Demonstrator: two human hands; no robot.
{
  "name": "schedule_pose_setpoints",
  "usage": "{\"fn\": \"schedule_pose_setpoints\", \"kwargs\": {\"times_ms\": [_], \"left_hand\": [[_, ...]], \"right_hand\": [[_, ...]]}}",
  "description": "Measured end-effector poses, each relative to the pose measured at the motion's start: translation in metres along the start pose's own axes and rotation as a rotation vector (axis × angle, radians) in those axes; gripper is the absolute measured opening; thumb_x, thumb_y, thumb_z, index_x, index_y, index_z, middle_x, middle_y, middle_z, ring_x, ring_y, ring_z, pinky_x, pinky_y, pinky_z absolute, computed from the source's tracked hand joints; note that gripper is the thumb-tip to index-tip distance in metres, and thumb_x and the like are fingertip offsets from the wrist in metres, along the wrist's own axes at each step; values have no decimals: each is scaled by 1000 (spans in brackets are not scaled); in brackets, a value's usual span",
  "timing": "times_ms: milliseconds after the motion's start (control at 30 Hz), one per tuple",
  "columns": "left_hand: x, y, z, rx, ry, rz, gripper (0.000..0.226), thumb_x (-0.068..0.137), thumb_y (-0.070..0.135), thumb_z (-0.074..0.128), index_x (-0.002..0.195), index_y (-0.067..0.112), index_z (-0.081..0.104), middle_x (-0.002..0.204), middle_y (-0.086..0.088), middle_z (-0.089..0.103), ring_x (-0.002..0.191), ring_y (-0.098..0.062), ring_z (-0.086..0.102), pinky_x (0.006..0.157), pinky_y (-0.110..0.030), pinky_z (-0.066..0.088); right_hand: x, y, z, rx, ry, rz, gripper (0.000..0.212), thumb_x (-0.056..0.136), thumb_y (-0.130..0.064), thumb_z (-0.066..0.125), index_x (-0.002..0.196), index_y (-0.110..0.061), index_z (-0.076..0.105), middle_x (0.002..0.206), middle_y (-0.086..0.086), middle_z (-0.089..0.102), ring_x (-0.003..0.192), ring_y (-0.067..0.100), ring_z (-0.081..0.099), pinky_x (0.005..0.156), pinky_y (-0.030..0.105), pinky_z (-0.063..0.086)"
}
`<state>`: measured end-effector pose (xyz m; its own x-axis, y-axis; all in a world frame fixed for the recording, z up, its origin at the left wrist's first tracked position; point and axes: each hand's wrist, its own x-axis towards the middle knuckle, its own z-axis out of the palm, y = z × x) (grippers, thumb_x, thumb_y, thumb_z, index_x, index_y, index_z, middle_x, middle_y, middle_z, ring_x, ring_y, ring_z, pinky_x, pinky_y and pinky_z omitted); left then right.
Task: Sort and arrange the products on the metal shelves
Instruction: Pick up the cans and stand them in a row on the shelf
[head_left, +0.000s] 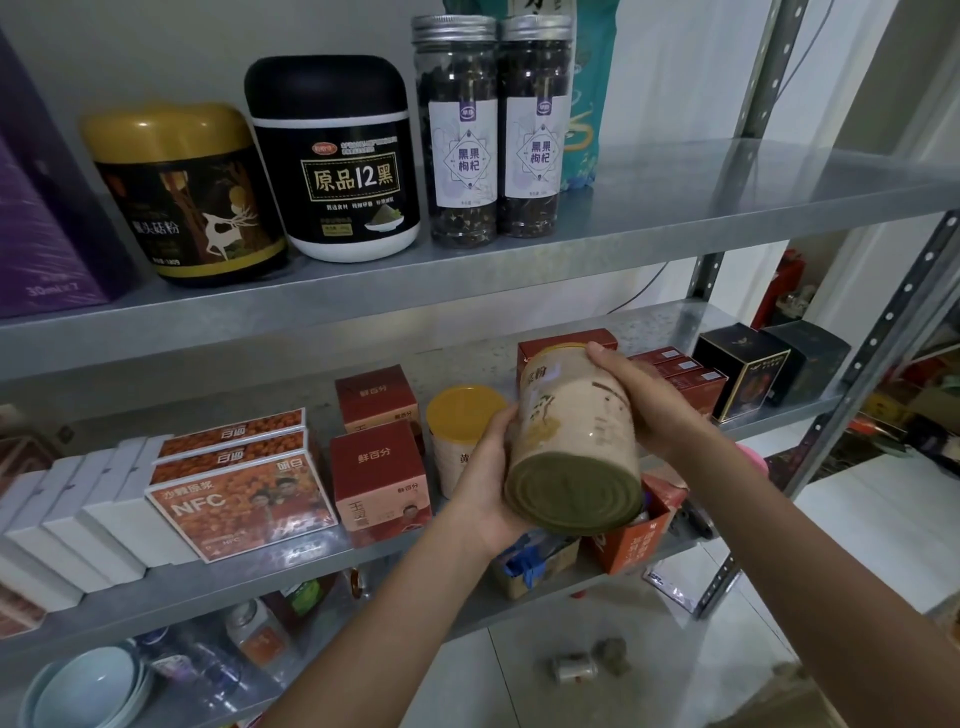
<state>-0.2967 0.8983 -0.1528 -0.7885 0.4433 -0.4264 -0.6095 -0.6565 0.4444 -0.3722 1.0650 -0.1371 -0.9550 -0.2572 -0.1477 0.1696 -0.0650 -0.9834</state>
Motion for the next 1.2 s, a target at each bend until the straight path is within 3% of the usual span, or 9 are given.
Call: {"fn": "schedule_pose_setpoints", "kwargs": {"times_ms": [167,300,533,733,833,900,967,1100,1200], "left_hand": [[0,11,-8,331,39,73,69,76,60,69,128,15,59,116,-14,70,106,-30,68,90,-43,54],[1,5,-6,227,14,56,61,77,54,70,120,12,64,111,-16,72,97,-29,71,75,-39,59],[-5,-2,-2,-133,-63,-113,69,69,54,71,115,3,65,102,-23,70,82,-36,71,73,-52,58],[-5,-5,-3,-125,-84,-120,70,73,57,69,117,3,65,107,-22,68,87,-36,69,80,-48,56],[-1,1,-8,51,-47,-43,66,76,58,64,115,5,67,109,-18,69,94,-33,69,86,-43,56],[2,6,-12,241,-3,61,64,83,59,57,125,12,62,121,-13,67,111,-30,64,101,-46,48],[2,12,-15,470,65,162,62,83,64,56,125,18,61,120,-9,69,114,-26,64,104,-49,44],[-4,15,-8,914,134,280,75,69,76,56,129,29,54,109,6,72,95,-7,70,81,-27,56],[-1,10,-8,959,156,286,82,64,72,60,133,29,49,108,6,72,87,-5,72,67,-19,54]], "right_hand": [[-3,-12,7,-363,-49,-112,56,66,-62,64,83,-9,67,57,-5,65,52,7,64,48,15,47],[-2,-12,9,-387,-82,-106,58,71,-63,60,93,-9,69,61,-5,68,57,8,66,51,16,48],[-6,15,-2,125,-213,60,53,86,-61,49,98,-19,78,102,8,74,95,23,71,76,32,58],[-4,21,4,237,-110,79,63,75,-65,61,107,-12,73,104,14,74,94,27,72,70,34,59],[-3,15,2,170,-31,37,63,68,-63,66,103,-11,71,96,13,74,86,27,73,66,32,58],[-6,8,-1,32,-10,-28,66,64,-65,67,99,-8,69,86,10,73,77,23,72,64,30,58],[-10,2,-1,-157,7,-88,69,60,-68,67,90,-6,68,72,3,70,64,16,69,55,21,54],[-10,-4,7,-424,73,-174,63,61,-69,66,81,-10,72,60,-7,70,53,7,67,44,12,45],[-7,-4,12,-500,119,-157,50,75,-61,67,80,-12,72,62,-10,70,56,6,68,45,11,45]]}}
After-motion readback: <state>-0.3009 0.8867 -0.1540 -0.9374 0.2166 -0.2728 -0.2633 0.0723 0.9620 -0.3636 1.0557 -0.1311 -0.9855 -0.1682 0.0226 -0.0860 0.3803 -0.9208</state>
